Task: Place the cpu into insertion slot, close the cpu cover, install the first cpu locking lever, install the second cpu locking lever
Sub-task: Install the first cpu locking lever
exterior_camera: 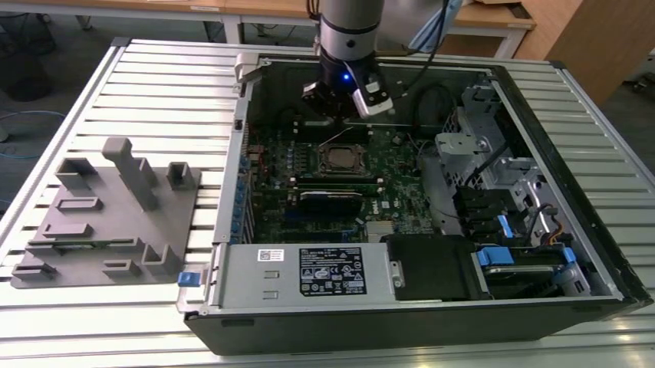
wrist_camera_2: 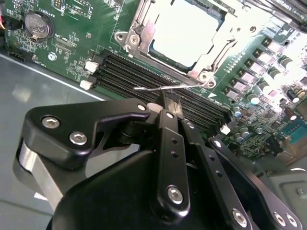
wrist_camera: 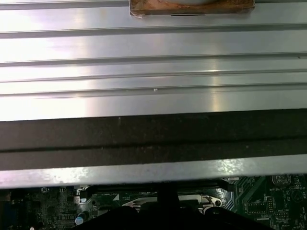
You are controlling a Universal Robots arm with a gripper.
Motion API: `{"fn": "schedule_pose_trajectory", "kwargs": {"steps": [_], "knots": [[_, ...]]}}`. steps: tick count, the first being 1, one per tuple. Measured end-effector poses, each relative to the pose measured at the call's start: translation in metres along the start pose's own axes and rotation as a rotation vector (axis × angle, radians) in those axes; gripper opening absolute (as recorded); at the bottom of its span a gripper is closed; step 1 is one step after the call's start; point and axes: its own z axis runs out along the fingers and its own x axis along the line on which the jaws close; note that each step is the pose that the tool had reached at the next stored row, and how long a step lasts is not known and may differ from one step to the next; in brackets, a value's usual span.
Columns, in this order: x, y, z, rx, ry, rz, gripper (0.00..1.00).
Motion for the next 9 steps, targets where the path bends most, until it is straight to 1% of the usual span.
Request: {"fn": "schedule_pose_trajectory", "kwargs": {"steps": [7,9], "knots": [[-0.0019,-0.0005,0.0031,0.0013,0.0001,0.000,0.11],[-0.0023,-0.0007,0.0044,0.0031,0.0001,0.000,0.11]]}}
